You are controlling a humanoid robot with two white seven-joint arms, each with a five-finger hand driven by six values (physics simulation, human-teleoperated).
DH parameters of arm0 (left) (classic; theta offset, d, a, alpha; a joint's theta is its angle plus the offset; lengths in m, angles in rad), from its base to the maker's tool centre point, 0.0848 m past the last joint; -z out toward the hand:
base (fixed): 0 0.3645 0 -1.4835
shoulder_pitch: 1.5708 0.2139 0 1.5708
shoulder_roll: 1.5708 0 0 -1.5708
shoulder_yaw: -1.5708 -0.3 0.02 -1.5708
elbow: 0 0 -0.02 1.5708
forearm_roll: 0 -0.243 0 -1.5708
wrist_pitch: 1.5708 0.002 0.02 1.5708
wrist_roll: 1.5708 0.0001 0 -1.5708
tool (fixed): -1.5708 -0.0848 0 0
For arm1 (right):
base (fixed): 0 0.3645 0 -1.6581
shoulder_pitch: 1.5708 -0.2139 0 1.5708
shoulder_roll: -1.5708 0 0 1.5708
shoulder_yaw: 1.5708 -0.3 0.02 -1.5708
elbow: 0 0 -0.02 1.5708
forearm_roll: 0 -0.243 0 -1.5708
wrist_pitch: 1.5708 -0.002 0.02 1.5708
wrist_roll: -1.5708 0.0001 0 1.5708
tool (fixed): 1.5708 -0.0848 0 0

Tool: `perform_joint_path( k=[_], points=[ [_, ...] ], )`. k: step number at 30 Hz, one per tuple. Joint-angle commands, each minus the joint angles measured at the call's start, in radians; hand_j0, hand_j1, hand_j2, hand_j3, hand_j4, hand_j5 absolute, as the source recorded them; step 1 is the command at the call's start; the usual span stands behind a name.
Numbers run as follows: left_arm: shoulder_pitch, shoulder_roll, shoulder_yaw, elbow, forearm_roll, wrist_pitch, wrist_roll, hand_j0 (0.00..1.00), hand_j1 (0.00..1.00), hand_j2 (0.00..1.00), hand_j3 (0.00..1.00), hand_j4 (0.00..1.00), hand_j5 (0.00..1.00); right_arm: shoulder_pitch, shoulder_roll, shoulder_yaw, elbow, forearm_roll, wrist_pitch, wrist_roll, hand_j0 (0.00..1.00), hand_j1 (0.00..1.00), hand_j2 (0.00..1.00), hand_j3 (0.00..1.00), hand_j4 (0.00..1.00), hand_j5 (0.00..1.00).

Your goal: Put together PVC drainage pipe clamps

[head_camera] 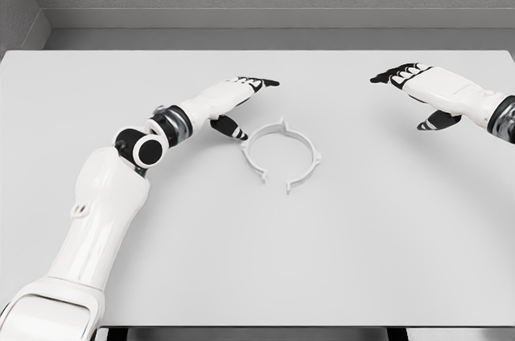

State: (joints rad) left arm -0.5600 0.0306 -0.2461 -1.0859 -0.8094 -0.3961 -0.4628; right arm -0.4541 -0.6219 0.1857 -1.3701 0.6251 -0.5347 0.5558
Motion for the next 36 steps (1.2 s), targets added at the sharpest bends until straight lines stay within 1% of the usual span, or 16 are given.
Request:
perform_joint_path(
  k=[1,8,11,14,17,21,23,26,27,29,31,32,33,34,36],
  points=[
    [0.003,-0.001,-0.002,-0.015,0.003,0.002,0.0,1.0,1.0,1.0,1.0,1.0,1.0,0.0,-0.001,-0.002,-0.001,-0.005,0.002,0.0,1.0,1.0,1.0,1.0,1.0,1.0],
    [0.009,0.0,-0.001,-0.035,0.004,0.0,0.001,1.0,1.0,1.0,1.0,1.0,1.0,0.0,-0.001,0.0,-0.003,-0.005,0.002,0.0,1.0,1.0,1.0,1.0,1.0,1.0],
    [0.025,0.002,0.004,-0.08,0.004,0.005,0.0,1.0,1.0,1.0,1.0,1.0,1.0,0.0,-0.001,0.0,-0.004,-0.007,0.002,0.0,1.0,1.0,1.0,1.0,1.0,1.0],
    [0.025,0.006,0.008,-0.092,0.004,0.005,0.0,1.0,1.0,1.0,1.0,1.0,1.0,0.0,0.001,0.0,-0.006,-0.007,0.002,0.0,1.0,1.0,1.0,1.0,1.0,1.0],
    [0.037,0.011,0.008,-0.13,0.006,0.0,0.0,1.0,1.0,1.0,1.0,1.0,1.0,0.0,0.001,0.0,-0.004,-0.007,0.002,0.0,1.0,1.0,1.0,1.0,1.0,1.0],
    [0.064,0.011,0.008,-0.201,0.004,-0.007,0.0,1.0,1.0,1.0,1.0,1.0,1.0,0.0,-0.001,0.0,-0.006,-0.007,0.002,0.0,1.0,1.0,1.0,1.0,1.0,1.0],
    [0.068,0.009,0.002,-0.226,0.006,-0.007,0.0,1.0,1.0,1.0,1.0,1.0,1.0,0.0,-0.001,0.0,-0.006,-0.007,0.002,0.0,1.0,1.0,1.0,1.0,1.0,1.0],
    [0.068,-0.003,-0.024,-0.229,0.009,-0.01,0.0,1.0,1.0,1.0,1.0,1.0,1.0,0.0,-0.001,0.0,-0.006,-0.007,0.002,0.0,1.0,1.0,1.0,1.0,1.0,1.0],
    [0.068,-0.026,-0.025,-0.227,0.006,-0.01,0.0,1.0,1.0,1.0,1.0,1.0,1.0,0.0,-0.001,0.0,-0.006,-0.007,0.001,-0.002,1.0,1.0,1.0,1.0,1.0,1.0],
    [0.064,-0.031,-0.073,-0.226,0.004,-0.01,0.0,1.0,1.0,1.0,1.0,1.0,1.0,0.0,-0.001,0.0,-0.007,-0.007,-0.001,-0.002,1.0,1.0,1.0,1.0,1.0,1.0],
    [0.06,-0.031,-0.091,-0.206,0.003,-0.001,0.0,1.0,1.0,1.0,1.0,1.0,1.0,0.003,-0.005,0.001,-0.034,-0.007,-0.001,-0.002,1.0,1.0,1.0,1.0,1.0,1.0],
    [0.054,-0.031,-0.114,-0.186,0.003,0.002,0.0,1.0,1.0,1.0,1.0,1.0,1.0,0.005,-0.005,0.001,-0.034,-0.007,-0.001,-0.002,1.0,1.0,1.0,1.0,1.0,1.0],
    [0.051,-0.031,-0.122,-0.166,0.001,0.005,0.0,1.0,1.0,1.0,1.0,1.0,1.0,0.006,-0.005,0.001,-0.034,-0.007,-0.001,-0.002,1.0,1.0,1.0,1.0,1.0,1.0],
    [0.026,-0.031,-0.127,-0.132,0.001,0.005,0.0,1.0,1.0,1.0,1.0,1.0,1.0,0.006,-0.005,0.001,-0.034,-0.007,0.001,-0.002,1.0,1.0,1.0,1.0,1.0,1.0],
    [0.017,-0.031,-0.128,-0.101,0.001,0.005,0.0,1.0,1.0,1.0,1.0,1.0,1.0,0.005,-0.007,0.001,-0.032,-0.005,0.001,-0.002,1.0,1.0,1.0,1.0,1.0,1.0]
  ],
)
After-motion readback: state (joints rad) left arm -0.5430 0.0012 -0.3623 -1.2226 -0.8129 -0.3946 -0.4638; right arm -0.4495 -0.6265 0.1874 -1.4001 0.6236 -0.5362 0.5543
